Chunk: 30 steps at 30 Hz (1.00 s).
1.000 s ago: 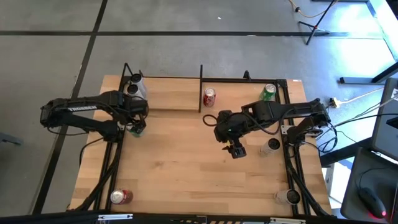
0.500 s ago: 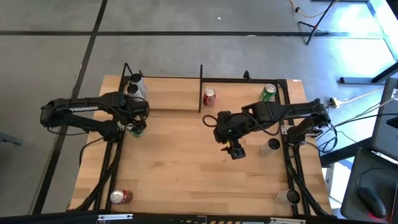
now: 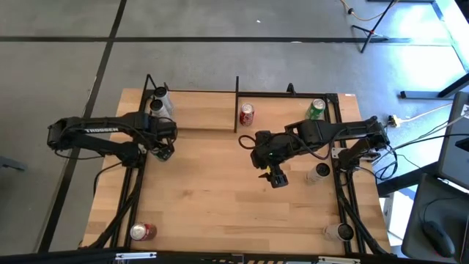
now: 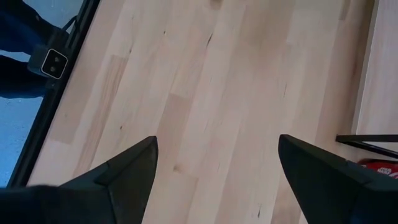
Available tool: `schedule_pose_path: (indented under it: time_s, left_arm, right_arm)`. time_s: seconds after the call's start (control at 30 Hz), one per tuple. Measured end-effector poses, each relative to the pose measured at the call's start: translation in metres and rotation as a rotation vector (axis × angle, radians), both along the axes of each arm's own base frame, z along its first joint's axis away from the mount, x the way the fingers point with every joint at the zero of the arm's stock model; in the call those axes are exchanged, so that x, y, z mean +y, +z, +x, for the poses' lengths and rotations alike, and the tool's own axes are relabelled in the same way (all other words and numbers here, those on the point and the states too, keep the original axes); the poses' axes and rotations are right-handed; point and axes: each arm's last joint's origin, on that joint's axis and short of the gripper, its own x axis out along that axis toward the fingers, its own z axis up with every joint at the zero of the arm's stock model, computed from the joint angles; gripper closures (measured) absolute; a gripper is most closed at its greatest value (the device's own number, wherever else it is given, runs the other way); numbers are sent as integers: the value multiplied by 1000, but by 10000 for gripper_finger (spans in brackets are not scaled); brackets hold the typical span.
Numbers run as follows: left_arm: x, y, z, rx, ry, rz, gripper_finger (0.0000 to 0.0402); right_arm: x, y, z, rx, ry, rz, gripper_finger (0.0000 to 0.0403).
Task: Place canned beverage on shelf
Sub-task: Put the left green soda can on the shelf
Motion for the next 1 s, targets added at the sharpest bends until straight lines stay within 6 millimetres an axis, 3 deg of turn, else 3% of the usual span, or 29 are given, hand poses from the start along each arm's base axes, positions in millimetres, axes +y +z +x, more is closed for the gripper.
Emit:
schedule_pose_path:
  time_s: [0.13,0.27,0.53,0.8,1.0]
  left_arm:
    - [0,1,0,-3,0,-3,144]
    - [0,7,3,-31,-2,-5,152]
    - [4,51,18,-182,31,35,152]
    - [15,98,56,-242,23,129,152]
    - [40,112,88,-155,41,178,152]
  right_arm:
    - [0,0,0,-2,1,0,82]
    - [0,0,0,-5,1,1,82]
    - [0,0,0,3,5,-4,82]
    - [0,0,0,-1,26,-16,82]
    - [0,2,2,-38,39,-18,82]
